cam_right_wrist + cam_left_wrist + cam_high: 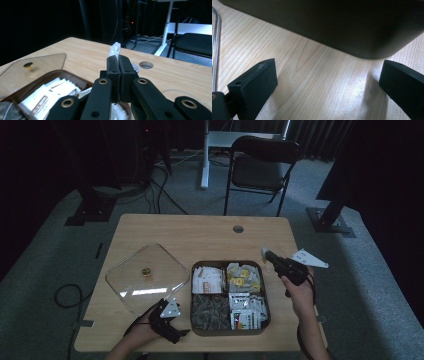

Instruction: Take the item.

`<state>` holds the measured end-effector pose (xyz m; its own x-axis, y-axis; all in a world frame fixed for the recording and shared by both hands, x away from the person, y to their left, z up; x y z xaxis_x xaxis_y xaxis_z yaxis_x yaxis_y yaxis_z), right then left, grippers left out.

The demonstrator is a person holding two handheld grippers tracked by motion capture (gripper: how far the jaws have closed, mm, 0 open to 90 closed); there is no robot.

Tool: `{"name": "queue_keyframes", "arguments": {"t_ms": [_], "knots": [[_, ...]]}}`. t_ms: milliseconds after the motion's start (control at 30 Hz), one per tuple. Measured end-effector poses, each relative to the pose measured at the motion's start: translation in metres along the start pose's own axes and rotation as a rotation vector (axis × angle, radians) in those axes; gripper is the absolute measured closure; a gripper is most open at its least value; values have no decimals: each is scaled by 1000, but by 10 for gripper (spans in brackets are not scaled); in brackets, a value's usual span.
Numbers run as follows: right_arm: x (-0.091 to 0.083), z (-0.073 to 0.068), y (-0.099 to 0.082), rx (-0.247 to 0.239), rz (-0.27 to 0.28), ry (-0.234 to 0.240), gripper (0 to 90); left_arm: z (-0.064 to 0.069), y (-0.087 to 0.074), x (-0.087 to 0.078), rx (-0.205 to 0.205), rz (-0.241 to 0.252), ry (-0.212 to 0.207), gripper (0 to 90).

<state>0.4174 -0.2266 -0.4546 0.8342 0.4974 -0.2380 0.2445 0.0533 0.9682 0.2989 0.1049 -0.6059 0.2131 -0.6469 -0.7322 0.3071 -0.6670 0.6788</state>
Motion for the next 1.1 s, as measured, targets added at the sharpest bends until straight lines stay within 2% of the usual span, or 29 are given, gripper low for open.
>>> {"name": "queue_keyframes", "arguments": {"t_ms": [233, 567, 767, 1100], "knots": [[-3, 18, 12, 12, 20, -49, 886, 0, 0, 0, 0, 0, 0, 18], [-6, 36, 18, 24, 22, -88, 885, 0, 0, 0, 0, 0, 0, 18], [-7, 46, 15, 39, 10, -107, 885, 0, 0, 0, 0, 0, 0, 18], [-2, 58, 0, 58, -25, -130, 884, 0, 0, 0, -2, 0, -1, 19]]}}
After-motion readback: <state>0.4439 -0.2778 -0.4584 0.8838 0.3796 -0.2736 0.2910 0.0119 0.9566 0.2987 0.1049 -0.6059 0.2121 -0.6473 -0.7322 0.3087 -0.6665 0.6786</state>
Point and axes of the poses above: each handheld gripper's, and its own axes: x roughly forward along the jaws, y roughly out of its top, z roughly to its right, the point moved 8 cm from there along x, roughly forward along the jaws, and after that the axes turned 6 degrees about -y, right-handed, at the moved point
